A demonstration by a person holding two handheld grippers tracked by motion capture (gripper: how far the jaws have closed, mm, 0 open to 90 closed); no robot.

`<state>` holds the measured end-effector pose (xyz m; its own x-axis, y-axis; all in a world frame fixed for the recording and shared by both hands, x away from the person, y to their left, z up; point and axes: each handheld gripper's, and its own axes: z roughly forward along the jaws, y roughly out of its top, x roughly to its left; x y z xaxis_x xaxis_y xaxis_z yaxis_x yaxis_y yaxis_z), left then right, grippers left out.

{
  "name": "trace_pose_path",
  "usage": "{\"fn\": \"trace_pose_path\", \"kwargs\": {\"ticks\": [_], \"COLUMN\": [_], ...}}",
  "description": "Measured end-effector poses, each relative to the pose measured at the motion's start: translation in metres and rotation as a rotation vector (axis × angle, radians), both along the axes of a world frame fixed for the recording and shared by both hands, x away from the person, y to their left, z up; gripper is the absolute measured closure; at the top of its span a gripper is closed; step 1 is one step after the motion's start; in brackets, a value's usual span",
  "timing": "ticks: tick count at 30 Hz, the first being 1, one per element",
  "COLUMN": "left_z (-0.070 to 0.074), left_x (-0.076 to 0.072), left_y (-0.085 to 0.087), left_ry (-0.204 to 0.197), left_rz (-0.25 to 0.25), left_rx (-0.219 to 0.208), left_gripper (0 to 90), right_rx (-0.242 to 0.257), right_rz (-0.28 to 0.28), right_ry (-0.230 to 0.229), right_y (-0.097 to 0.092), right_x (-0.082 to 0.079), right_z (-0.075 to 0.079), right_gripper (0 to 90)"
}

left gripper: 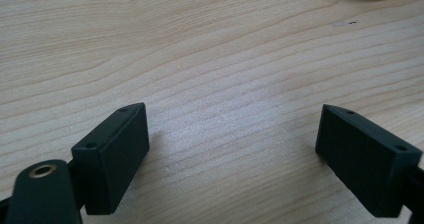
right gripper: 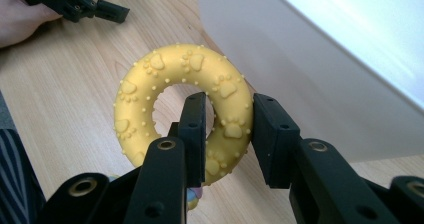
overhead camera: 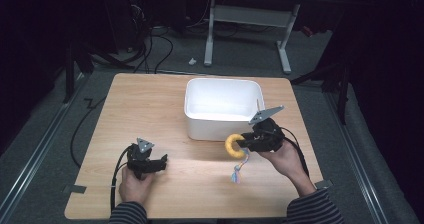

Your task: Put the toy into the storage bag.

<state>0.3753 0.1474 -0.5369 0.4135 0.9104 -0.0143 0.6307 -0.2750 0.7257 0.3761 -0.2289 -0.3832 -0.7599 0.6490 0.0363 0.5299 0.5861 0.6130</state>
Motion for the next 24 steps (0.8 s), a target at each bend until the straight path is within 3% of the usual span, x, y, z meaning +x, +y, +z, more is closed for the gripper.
{"fn": "trace_pose_path", "kwargs": {"ticks": [12, 21, 24], "left_z": [0.000, 0.000, 0.000], "left_x": [-0.001, -0.001, -0.001], "left_y": [0.000, 0.000, 0.000], "left_ry": [0.001, 0.001, 0.001], "left_rz": [0.001, 0.000, 0.000], "left_rx": [0.000, 0.000, 0.000], "left_gripper": [14.2, 14.1, 14.1], "right_rx": [0.009, 0.054, 0.047], "right_rz": [-0.012, -0.026, -0.053], "right_ry": [-0.004, 0.003, -0.002], "right_y": [0.000, 0.006, 0.009], "right_x": [0.013, 0.033, 0.040], "right_z": [0.029, 0.049, 0.053], "right_gripper": [68.7, 68.7, 68.8]}}
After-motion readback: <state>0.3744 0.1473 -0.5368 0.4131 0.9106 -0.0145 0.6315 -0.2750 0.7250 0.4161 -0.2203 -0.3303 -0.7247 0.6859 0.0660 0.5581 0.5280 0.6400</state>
